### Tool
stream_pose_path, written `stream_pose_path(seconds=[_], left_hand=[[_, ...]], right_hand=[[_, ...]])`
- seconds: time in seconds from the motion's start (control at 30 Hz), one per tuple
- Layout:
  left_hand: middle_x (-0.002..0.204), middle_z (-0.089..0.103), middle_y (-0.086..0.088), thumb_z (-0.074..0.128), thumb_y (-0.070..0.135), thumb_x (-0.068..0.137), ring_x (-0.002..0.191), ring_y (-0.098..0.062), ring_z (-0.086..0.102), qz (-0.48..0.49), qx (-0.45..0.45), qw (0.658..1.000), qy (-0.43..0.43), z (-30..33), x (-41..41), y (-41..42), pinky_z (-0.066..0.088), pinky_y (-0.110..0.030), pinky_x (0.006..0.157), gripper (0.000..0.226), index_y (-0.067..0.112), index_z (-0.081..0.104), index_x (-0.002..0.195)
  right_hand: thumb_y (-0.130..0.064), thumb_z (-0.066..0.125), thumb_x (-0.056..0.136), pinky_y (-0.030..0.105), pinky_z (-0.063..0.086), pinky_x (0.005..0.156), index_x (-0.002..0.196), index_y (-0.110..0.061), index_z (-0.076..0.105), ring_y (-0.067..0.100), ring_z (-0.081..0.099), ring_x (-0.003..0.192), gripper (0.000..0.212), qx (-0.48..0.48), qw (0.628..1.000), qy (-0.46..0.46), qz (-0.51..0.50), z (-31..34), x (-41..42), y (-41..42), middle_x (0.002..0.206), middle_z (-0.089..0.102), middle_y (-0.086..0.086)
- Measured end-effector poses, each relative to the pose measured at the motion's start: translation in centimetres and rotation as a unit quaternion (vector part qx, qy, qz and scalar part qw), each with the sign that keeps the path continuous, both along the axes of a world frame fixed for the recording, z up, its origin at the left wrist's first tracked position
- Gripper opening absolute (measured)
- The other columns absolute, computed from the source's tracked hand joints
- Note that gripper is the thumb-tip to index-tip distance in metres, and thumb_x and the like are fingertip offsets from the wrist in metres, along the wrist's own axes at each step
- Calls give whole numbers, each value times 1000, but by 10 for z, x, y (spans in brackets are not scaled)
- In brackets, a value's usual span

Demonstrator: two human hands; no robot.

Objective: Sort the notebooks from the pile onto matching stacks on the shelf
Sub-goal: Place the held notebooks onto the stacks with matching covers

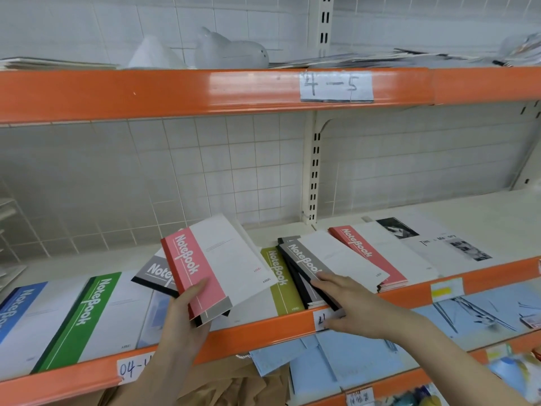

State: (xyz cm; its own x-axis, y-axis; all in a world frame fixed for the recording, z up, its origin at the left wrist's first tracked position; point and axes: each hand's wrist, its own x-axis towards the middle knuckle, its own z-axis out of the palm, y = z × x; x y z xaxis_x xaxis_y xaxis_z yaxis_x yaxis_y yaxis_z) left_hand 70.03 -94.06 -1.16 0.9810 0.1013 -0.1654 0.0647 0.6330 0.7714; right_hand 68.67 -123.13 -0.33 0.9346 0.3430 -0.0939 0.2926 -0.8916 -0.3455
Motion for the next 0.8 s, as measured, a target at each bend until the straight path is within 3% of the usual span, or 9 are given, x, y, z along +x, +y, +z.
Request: stream_pose_path(seconds=[0.07, 0.1, 0.2, 0.3, 0.47, 0.8], left_hand=[[112, 65, -6, 60, 10, 85, 104, -25, 62, -1, -6, 1000, 4, -2, 1, 1, 50, -39, 74, 36, 25, 54, 117], [115, 65, -7, 61, 11, 83, 105, -26, 61, -3, -6, 1000, 7, -3, 1, 1, 50, -39, 74, 42, 24, 52, 122], [122, 63, -8, 63, 14, 78, 109, -28, 61, -9, -5, 1000, 6, -3, 1, 2, 50, -40, 77, 58, 22, 47, 133], [116, 65, -6, 61, 13, 83, 107, -27, 61, -7, -9, 1000, 6, -4, 2, 2, 50, -39, 78, 40, 25, 52, 121], [110, 65, -5, 59, 12, 87, 104, -25, 62, 0, -3, 1000, 8, -5, 2, 0, 50, -37, 76, 28, 29, 54, 109], [110, 65, -4, 59, 13, 88, 103, -24, 62, 6, 4, 1000, 13, -6, 2, 0, 50, -37, 74, 28, 30, 53, 110]], right_hand=[[-21, 53, 96, 24, 16, 117, 152, -27, 15, 11, 10, 145, 68, -21, 1000, 10, 7, 6, 2, -1, 159, 4, -10], [-19, 51, 97, 23, 16, 116, 151, -26, 18, 10, 13, 145, 64, -19, 1000, 11, 3, 9, 4, -2, 158, 8, -10], [-32, 52, 96, 26, 27, 113, 147, -26, 31, 10, 30, 138, 55, 1, 999, -25, -25, 18, 9, 2, 153, 31, -7], [-43, 56, 91, 28, 40, 101, 140, -28, 44, 10, 44, 127, 52, -4, 995, -80, -60, 23, 11, 9, 142, 46, -9], [-54, 54, 88, 30, 44, 93, 137, -28, 46, 11, 48, 123, 56, -78, 989, -111, -57, 17, 9, 19, 139, 48, -11], [-57, 46, 90, 31, 39, 96, 130, -26, 55, 12, 50, 121, 51, -69, 978, -188, -53, -3, 7, 32, 134, 54, -12]])
